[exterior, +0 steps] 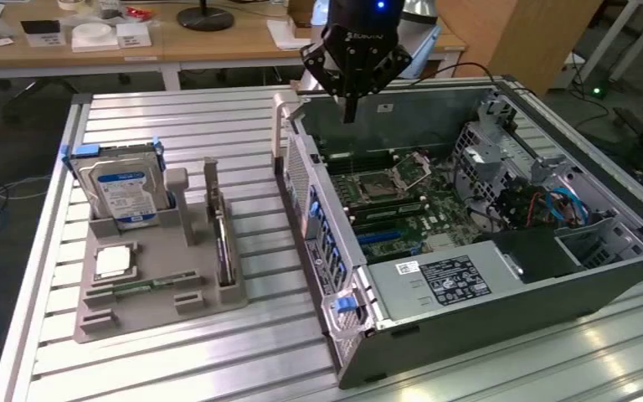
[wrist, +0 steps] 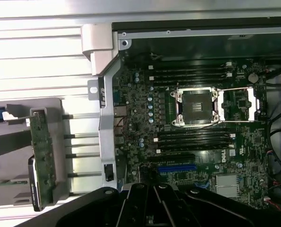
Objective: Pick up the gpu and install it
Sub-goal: 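Reach for the gpu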
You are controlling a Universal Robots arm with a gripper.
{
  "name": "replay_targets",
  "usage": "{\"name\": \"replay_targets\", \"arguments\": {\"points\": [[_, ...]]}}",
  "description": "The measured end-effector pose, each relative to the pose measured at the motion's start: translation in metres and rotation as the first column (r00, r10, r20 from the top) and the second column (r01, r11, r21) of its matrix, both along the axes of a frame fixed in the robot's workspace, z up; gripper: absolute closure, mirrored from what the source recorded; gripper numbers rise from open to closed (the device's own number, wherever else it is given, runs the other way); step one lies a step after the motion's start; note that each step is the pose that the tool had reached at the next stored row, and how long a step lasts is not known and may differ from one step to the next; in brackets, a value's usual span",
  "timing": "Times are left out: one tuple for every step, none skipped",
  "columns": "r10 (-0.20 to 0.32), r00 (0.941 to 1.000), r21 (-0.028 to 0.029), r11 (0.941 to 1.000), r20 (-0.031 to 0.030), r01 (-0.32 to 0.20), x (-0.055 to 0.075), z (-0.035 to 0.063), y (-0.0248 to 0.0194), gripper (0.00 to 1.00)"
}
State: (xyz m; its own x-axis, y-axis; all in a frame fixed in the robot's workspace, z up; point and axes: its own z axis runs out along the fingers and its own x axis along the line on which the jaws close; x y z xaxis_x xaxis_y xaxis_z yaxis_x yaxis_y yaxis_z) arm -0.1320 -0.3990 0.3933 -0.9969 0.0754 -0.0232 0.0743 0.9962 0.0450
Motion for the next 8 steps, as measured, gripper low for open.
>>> {"name": "replay_targets", "arguments": {"points": [[0.000,1.0000,0.0000,1.0000,0.0000,0.000,-0.002,0.0000,-0.0001,0.89],[0.000,1.0000,0.0000,1.0000,0.0000,0.000,-0.004,0.0000,-0.0001,0.89],[0.000,1.0000,0.0001,1.0000,0.0001,0.000,-0.005,0.0000,-0.0001,0.89],[0.000,1.0000,0.0001,1.0000,0.0001,0.000,-0.007,0.0000,-0.0002,0.89],[0.000,1.0000,0.0001,1.0000,0.0001,0.000,-0.013,0.0000,-0.0003,0.89],[0.000,1.0000,0.0000,1.0000,0.0000,0.000,-0.017,0.0000,-0.0004,0.89],[0.000,1.0000,0.0000,1.0000,0.0000,0.000,-0.022,0.0000,-0.0005,0.89],[0.000,1.0000,0.0000,1.0000,0.0000,0.000,-0.023,0.0000,-0.0005,0.89]]}}
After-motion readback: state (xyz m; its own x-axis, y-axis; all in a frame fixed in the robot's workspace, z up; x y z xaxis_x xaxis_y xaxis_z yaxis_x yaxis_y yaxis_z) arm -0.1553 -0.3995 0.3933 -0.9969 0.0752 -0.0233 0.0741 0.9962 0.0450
